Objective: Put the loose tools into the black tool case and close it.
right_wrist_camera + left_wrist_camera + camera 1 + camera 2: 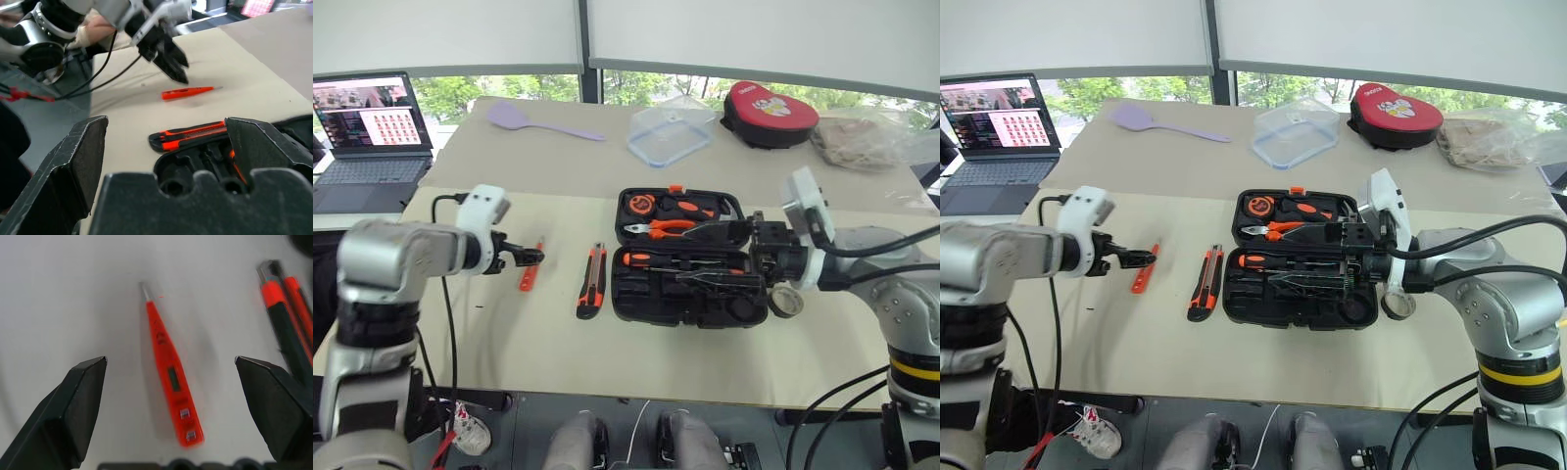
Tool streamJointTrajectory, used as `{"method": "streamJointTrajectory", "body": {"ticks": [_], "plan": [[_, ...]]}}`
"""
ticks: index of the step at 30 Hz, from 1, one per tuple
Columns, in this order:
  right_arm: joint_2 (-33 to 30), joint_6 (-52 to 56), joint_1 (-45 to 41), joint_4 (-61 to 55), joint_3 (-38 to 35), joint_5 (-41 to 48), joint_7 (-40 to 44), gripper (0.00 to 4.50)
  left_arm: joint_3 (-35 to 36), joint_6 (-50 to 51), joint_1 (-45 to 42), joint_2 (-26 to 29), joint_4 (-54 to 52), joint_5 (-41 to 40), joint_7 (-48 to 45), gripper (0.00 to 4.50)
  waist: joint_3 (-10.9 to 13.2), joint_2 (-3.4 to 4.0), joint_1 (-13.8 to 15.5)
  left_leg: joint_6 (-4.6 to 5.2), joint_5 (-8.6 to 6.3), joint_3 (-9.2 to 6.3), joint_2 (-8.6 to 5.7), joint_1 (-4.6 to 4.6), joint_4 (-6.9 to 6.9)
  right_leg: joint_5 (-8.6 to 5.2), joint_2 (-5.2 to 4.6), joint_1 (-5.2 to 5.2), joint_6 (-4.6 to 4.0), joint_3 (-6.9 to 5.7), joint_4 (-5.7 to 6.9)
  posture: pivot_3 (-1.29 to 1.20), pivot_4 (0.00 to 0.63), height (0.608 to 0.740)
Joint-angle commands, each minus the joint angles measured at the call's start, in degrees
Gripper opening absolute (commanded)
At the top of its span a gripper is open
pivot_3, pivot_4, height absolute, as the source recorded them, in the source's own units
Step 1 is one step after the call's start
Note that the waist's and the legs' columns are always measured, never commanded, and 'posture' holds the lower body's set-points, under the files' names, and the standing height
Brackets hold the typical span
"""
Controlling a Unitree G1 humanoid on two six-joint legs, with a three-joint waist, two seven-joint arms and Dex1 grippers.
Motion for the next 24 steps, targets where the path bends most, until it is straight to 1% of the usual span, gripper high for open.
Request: {"method": "streamJointTrajectory", "body": {"ticks": [1, 6, 9, 10, 12, 13, 16, 17, 18, 19, 21, 24], "plan": [[0.59, -1.12, 1.55, -3.95, -1.36, 1.22, -2.99, 4.44, -5.80, -3.05, -4.57, 0.03, 6.38, 2.64, -1.62, 4.50, 0.01, -0.01, -0.06, -0.01, 0.00, 0.01, 0.02, -0.02, -0.02, -0.02, 0.02, -0.05, 0.01, -0.01, 0.00, 0.00, 0.150, 0.731], [1.49, -2.08, 4.20, -6.10, -2.70, 1.29, -6.33, 4.44, -10.92, -7.61, -8.12, -0.72, 13.57, 4.99, -4.30, 4.50, 0.02, -0.03, 0.11, -0.03, 0.01, 0.04, 0.03, -0.04, -0.03, -0.04, 0.02, -0.06, 0.02, -0.02, -0.05, 0.00, 0.150, 0.731], [1.94, -2.99, 5.20, -6.98, -2.65, 0.70, -7.85, 4.50, -12.40, -9.29, -8.80, -1.81, 16.80, 5.95, -5.70, 3.69, 0.03, -0.04, 0.20, -0.02, 0.01, 0.03, 0.01, -0.02, 0.03, -0.04, -0.04, -0.04, 0.03, 0.01, -0.12, 0.00, 0.150, 0.731], [2.05, -3.20, 5.34, -7.13, -2.65, 0.63, -8.28, 4.50, -12.66, -9.65, -8.88, -2.02, 17.46, 6.30, -6.07, 3.51, 0.03, -0.04, 0.24, -0.02, 0.01, 0.03, 0.01, -0.02, 0.05, -0.05, -0.04, -0.04, 0.03, 0.02, -0.12, 0.00, 0.150, 0.731], [2.01, -3.54, 5.89, -7.30, -2.94, 0.79, -8.97, 4.50, -14.07, -10.17, -7.93, -1.50, 17.06, 6.95, -7.41, 2.70, 0.02, -0.04, 0.30, -0.02, 0.01, 0.02, 0.01, 0.00, 0.05, -0.05, -0.05, -0.03, 0.03, 0.02, -0.12, 0.00, 0.150, 0.731], [1.88, -3.65, 6.22, -7.30, -3.06, 0.86, -9.19, 4.50, -14.29, -10.25, -7.40, -1.39, 16.77, 7.18, -7.82, 2.43, 0.02, -0.04, 0.33, -0.02, 0.01, 0.01, 0.01, 0.01, 0.05, -0.05, -0.06, -0.01, 0.03, 0.02, -0.11, 0.00, 0.150, 0.731], [0.87, -4.12, 7.53, -7.55, -3.25, 0.88, -8.88, 4.50, -14.09, -9.61, -5.96, -1.25, 15.72, 7.22, -8.83, 1.18, 0.02, -0.03, 0.33, -0.02, 0.01, 0.01, 0.00, 0.00, 0.07, -0.05, -0.07, -0.01, 0.03, 0.02, -0.10, 0.00, 0.150, 0.731], [0.50, -4.27, 7.90, -7.65, -3.35, 0.91, -8.61, 4.50, -14.01, -9.51, -5.57, -1.17, 15.48, 7.37, -8.97, 0.88, 0.02, -0.03, 0.33, -0.02, 0.01, 0.01, 0.00, 0.00, 0.07, -0.05, -0.07, -0.01, 0.03, 0.02, -0.09, 0.00, 0.150, 0.731], [0.14, -4.40, 8.22, -7.70, -3.49, 0.93, -8.39, 4.50, -13.93, -9.58, -5.21, -1.06, 15.28, 7.56, -9.08, 0.42, 0.02, -0.03, 0.34, -0.02, 0.01, 0.00, 0.01, 0.01, 0.07, -0.05, -0.07, -0.01, 0.03, 0.02, -0.10, 0.00, 0.150, 0.731], [-0.20, -4.55, 8.41, -7.61, -3.60, 0.84, -8.29, 4.50, -13.87, -9.84, -4.94, -0.85, 15.25, 7.80, -9.25, 0.11, 0.02, -0.03, 0.33, -0.02, 0.01, 0.00, 0.01, 0.01, 0.07, -0.05, -0.06, 0.00, 0.03, 0.02, -0.10, 0.00, 0.150, 0.731], [-0.88, -4.83, 8.85, -7.09, -4.03, 0.70, -8.09, 4.50, -13.92, -10.75, -4.90, 0.08, 15.10, 8.26, -10.06, 0.09, 0.02, -0.03, 0.19, -0.01, 0.01, 0.00, 0.01, 0.02, 0.07, -0.05, -0.06, 0.00, 0.03, 0.05, -0.10, 0.00, 0.150, 0.731], [-2.22, -4.12, 10.21, -5.98, -4.77, 0.45, -8.10, 4.50, -15.14, -18.03, -6.74, 3.23, 13.61, 8.74, -16.29, 0.09, 0.02, -0.04, 0.19, -0.01, 0.01, 0.01, 0.02, 0.02, 0.07, -0.05, -0.05, -0.02, 0.03, 0.06, -0.10, 0.00, 0.150, 0.731]]}}
